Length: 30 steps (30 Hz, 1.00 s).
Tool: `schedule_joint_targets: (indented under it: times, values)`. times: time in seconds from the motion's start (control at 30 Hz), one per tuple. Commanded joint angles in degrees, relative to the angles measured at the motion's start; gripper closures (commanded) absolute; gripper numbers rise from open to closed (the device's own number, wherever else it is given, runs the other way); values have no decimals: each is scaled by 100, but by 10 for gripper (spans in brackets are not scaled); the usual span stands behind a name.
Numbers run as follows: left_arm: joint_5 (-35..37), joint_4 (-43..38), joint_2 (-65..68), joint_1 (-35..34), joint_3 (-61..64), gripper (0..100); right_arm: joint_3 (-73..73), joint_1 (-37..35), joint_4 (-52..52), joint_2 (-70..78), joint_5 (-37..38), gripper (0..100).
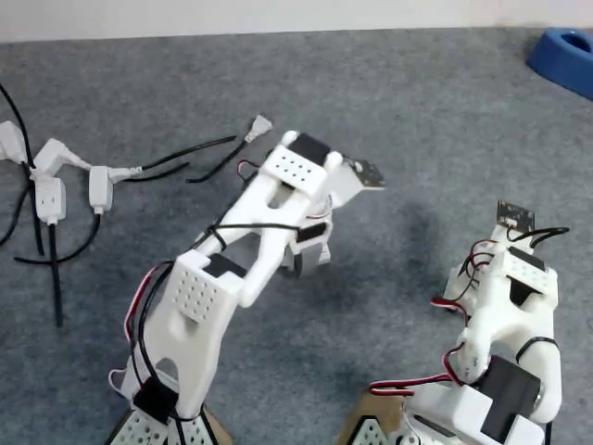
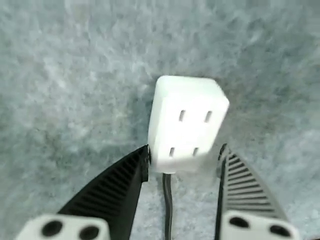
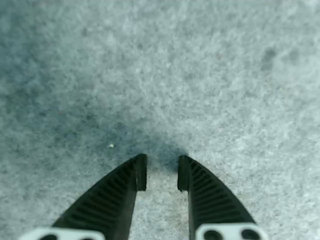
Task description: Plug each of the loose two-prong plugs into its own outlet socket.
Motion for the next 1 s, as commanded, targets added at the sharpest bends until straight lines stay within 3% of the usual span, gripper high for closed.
schedule_joint_targets:
  times: [0.0, 0.07, 0.2, 0.57, 0.97]
  values:
    - [-44, -352, -84, -233, 391, 766, 22, -119, -101, 31, 79, 886]
    - [-53, -519, -84, -215, 725, 790, 22, -119, -101, 31, 79, 886]
    - [-70, -554, -101, -31, 1121, 966, 22, -119, -101, 31, 79, 886]
    - [-141, -466, -136, 734, 2431, 965, 22, -119, -101, 31, 79, 886]
    - [-668, -114, -145, 690, 3512, 966, 22, -119, -101, 31, 79, 886]
